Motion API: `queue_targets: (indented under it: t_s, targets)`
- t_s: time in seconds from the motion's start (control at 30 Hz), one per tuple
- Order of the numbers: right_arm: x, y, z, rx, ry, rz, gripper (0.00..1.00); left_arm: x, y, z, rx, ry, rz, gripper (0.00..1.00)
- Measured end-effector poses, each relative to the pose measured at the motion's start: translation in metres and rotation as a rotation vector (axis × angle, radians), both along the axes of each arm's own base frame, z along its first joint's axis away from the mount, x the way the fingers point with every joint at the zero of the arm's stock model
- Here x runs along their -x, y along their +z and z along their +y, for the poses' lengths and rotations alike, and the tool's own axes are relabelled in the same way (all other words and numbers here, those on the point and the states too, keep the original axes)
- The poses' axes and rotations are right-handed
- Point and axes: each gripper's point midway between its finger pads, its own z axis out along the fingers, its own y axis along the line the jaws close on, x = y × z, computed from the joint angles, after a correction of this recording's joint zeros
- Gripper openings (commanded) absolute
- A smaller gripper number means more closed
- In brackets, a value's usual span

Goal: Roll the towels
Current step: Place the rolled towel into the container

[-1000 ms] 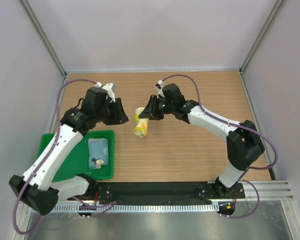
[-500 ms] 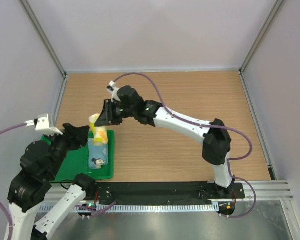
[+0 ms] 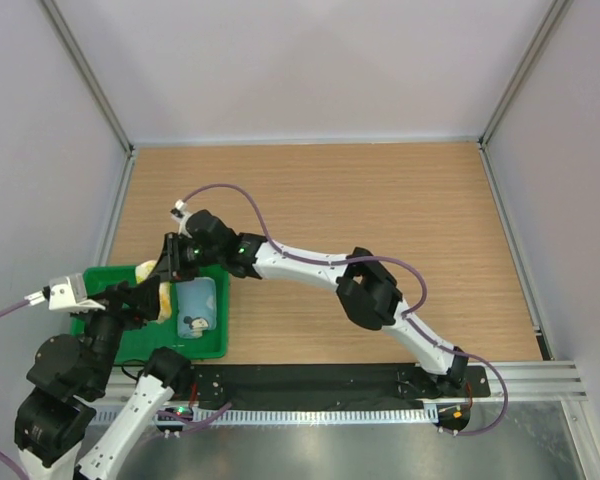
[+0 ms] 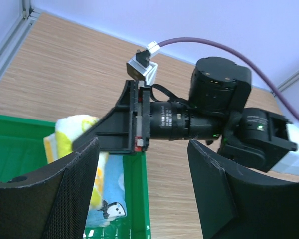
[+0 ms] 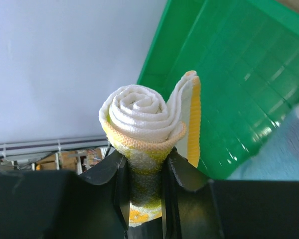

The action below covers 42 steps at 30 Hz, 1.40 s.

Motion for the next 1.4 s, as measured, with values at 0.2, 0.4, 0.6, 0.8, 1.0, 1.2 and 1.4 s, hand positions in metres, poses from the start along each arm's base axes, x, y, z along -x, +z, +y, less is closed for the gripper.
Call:
queue_targets:
  t_s: [0.2,0.4,0.6,0.8,1.0,1.2,1.4]
  targets:
    - [-0.005,-0.004,0.043,-0.123,-0.011,0.040,0.01,0.006,0.000,0.005,0.008,0.010,-0.020,0.73]
    - [-0.009,-0.043,0.059,-0.104,-0.032,0.071,0.01,0.010,0.001,0.009,0.002,0.017,-0.020,0.76]
    - [-0.009,-0.098,0.048,0.060,-0.043,0.060,0.01,0.011,0.002,0.011,-0.006,0.023,-0.025,0.77]
    - [-0.009,-0.134,0.031,0.199,-0.043,0.018,0.01,0.009,-0.001,0.010,-0.017,0.022,-0.017,0.77]
    - [-0.007,-0.142,0.017,0.266,-0.035,-0.022,0.09,0.005,-0.008,0.008,-0.031,0.021,0.002,0.77]
    - [-0.006,-0.144,0.007,0.309,-0.036,-0.034,0.43,-0.001,-0.014,0.005,-0.045,0.021,0.026,0.77]
    - [-0.008,-0.142,0.005,0.318,-0.038,-0.052,0.54,-0.002,-0.014,0.005,-0.044,0.021,0.025,0.78]
